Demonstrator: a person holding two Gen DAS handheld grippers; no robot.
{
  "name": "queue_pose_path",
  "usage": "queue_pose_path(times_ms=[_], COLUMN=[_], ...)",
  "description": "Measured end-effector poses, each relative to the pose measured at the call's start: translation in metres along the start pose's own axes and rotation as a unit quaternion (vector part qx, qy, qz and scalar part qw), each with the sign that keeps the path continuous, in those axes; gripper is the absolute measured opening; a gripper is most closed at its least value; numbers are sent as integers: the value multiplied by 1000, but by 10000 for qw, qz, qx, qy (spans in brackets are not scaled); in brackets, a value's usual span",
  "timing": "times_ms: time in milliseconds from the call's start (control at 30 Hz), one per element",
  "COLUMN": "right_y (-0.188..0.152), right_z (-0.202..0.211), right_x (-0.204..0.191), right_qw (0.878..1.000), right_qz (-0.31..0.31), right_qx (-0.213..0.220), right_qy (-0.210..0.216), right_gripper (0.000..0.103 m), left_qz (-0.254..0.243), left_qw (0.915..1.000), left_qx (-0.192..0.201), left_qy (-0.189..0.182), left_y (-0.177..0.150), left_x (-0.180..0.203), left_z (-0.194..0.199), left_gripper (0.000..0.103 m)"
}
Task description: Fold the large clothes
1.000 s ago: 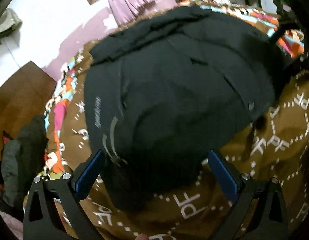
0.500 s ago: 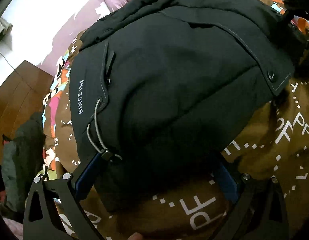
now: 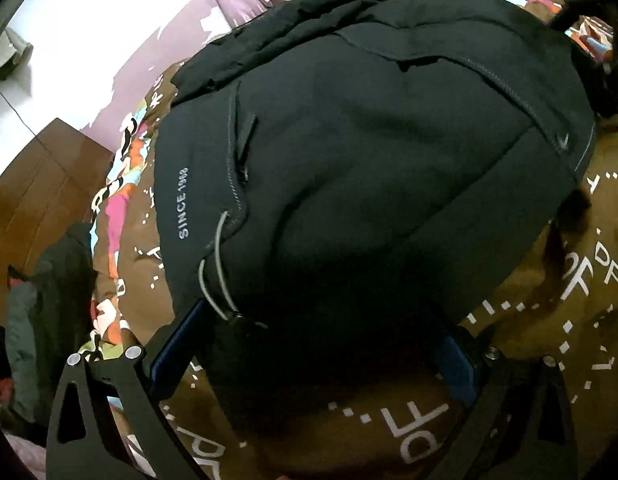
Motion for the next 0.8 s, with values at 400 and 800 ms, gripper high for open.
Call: queue_pose_path(times_ms=[400, 800], right_y=[68, 53], right_z=[47, 36], right_x=[4, -9], right_qw=[9871, 9825], right_qz=[-1113, -1397], right_qx=[244, -30], right_qy=[1125, 1229], right_gripper=[102, 102], left_qz=[-223, -713], left_qw=[9996, 9968], left_qx=[-101, -232], left_qy=[108, -265], left_y=[4, -11], left_x=[-1, 15], left_z=[-1, -19], left_gripper=[101, 101])
Point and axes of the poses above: each gripper's, at about its wrist camera, not at the fingertips, and z roughly against the way its jaws point, x to its right, y to its top, the point moved 10 cm from there along -z, roughly the way its jaws point, and after that the axes turned 10 degrees about -z, right-handed, at the moved point
